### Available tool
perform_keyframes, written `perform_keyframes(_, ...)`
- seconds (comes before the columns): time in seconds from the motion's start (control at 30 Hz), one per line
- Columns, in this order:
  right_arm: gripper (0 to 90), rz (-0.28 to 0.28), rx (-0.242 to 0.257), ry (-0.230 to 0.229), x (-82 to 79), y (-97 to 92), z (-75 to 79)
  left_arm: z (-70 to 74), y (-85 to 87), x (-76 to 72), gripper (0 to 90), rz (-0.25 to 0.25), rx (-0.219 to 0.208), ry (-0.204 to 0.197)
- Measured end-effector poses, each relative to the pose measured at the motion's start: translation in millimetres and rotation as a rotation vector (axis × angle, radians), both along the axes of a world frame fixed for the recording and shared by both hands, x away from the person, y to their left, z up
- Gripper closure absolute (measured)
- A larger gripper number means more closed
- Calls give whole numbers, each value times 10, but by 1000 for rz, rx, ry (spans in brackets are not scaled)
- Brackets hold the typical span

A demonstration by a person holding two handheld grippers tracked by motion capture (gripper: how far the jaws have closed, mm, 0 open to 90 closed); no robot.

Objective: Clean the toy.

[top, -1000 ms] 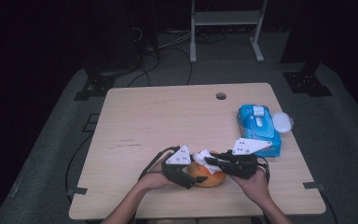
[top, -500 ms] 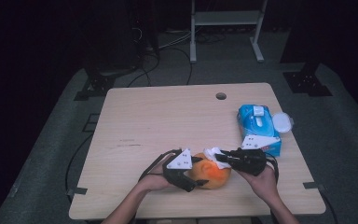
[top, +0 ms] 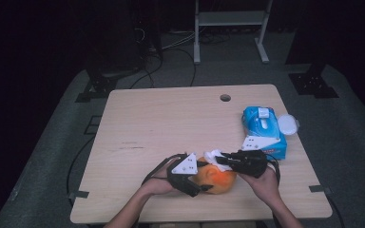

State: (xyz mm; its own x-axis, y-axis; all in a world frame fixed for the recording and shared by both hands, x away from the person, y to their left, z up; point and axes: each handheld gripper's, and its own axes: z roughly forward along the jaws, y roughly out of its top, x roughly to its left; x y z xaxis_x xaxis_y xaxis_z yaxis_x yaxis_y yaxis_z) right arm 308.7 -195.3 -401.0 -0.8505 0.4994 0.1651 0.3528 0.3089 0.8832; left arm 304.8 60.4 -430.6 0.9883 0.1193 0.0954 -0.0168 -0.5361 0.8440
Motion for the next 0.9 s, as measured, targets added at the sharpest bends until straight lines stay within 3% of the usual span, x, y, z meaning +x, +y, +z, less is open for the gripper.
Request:
perform_keyframes(0.1,811,-18,13,31,42,-98,-47,-9,30,31,280,13,-20,26)
perform_keyframes(0.37,812,-44,24,71,75,-290,-82,-9,89,83,279,25,-30,39)
perform_keyframes(0.63,812,16,50,57,42,-65,-3,-5,11,0,269,-24,3,-19)
perform_keyframes(0.9,812,-8,64,103,134,-121,-84,3,48,33,278,-14,4,2)
